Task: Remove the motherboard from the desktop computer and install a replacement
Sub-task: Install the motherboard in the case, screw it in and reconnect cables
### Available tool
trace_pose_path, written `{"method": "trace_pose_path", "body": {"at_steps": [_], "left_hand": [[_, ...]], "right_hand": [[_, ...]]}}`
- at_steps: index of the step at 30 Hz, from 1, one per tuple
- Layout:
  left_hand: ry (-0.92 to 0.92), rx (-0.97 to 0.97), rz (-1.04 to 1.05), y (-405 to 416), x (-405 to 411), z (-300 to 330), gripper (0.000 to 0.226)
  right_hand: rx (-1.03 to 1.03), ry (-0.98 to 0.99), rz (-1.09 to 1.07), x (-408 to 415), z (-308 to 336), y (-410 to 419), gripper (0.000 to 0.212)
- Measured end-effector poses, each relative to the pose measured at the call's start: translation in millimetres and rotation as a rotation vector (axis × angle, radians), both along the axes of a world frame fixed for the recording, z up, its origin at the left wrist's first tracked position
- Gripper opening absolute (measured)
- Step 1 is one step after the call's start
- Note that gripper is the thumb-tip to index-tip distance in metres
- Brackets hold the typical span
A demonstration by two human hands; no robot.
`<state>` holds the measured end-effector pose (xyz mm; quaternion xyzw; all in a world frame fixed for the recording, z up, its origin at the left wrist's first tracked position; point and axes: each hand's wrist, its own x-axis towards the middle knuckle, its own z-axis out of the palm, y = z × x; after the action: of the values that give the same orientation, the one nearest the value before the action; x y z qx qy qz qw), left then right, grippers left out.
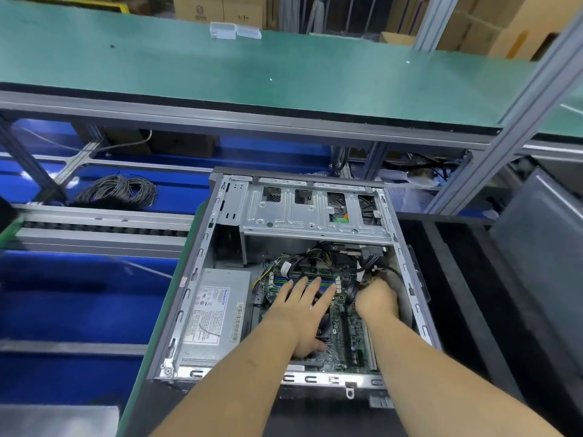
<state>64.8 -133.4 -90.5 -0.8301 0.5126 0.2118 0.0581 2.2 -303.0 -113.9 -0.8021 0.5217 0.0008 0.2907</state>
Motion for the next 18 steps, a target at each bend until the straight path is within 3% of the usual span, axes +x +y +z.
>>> {"method": "trace_pose_path", "body": {"at_steps": [6,12,18], "left_hand": [[0.003,-0.006,0.0,0.1,1.3,-0.7,0.11],[0.005,-0.012,0.002,0.4,0.1,-1.3,0.109],[0.007,-0.001,0.003,0.9,-1.0,1.4,0.107]], "right_hand": [[-0.037,0.007,-0.063,10.2,-2.9,-5.2,0.045],[-0.048,-0.028,-0.09,23.9,-1.6,-7.2,0.022],[0.047,-0.221,-0.196,24.6,0.2,-7.8,0.026]]}}
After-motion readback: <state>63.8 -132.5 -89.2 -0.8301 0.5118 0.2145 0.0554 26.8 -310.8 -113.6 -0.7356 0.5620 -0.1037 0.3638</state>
